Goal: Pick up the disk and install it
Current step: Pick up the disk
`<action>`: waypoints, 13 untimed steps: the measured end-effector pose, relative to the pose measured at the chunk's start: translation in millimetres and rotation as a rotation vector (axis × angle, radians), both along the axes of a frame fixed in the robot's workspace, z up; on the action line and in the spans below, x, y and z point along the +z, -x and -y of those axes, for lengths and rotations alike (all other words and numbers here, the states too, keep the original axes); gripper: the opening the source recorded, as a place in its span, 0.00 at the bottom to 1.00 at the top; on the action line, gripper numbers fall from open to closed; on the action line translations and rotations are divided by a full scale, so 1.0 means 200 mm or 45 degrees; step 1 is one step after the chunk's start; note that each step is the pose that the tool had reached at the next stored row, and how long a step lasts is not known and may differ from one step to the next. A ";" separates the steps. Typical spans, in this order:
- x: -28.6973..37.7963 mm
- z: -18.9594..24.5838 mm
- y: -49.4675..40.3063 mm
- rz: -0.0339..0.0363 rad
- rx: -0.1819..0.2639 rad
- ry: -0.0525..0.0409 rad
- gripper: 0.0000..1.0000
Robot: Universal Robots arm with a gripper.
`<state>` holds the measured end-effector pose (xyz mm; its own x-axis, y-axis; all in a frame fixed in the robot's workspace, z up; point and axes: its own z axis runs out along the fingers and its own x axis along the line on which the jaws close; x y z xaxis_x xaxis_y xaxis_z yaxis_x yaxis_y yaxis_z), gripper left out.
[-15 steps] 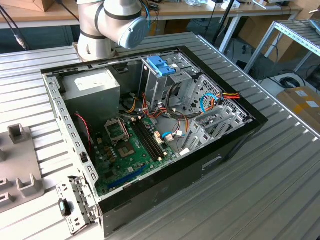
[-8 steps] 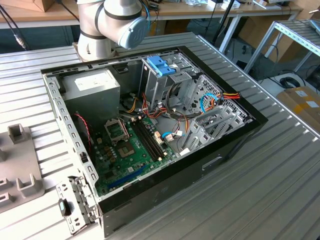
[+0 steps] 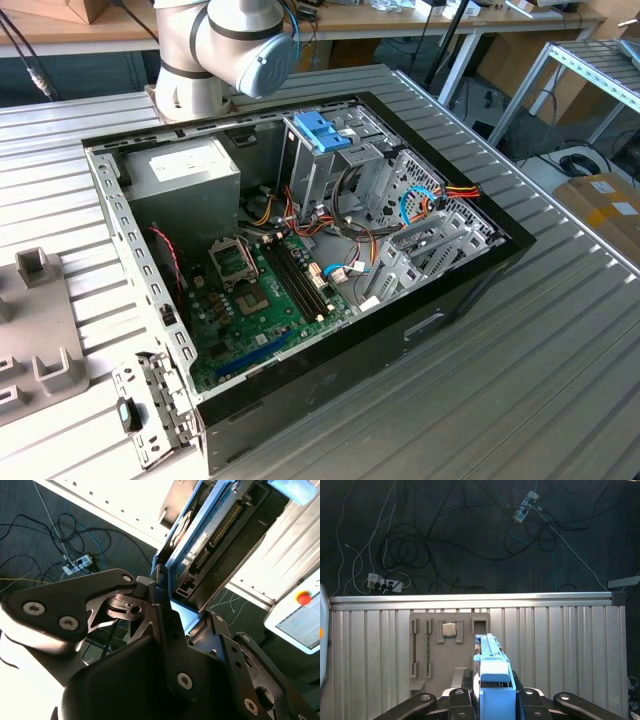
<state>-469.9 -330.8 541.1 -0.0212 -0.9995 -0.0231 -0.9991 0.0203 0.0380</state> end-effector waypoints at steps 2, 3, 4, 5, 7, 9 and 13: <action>0.003 0.000 0.000 0.0000 0.000 0.000 0.37; 0.006 0.000 0.000 0.0001 0.000 0.000 0.37; 0.007 0.000 0.000 0.0001 0.000 0.000 0.37; 0.009 0.000 0.000 0.0000 0.000 0.000 0.37; 0.013 0.000 0.000 0.0000 0.000 0.000 0.37; 0.017 0.000 0.000 0.0001 0.000 0.000 0.37; 0.024 0.000 0.000 0.0000 0.000 0.000 0.37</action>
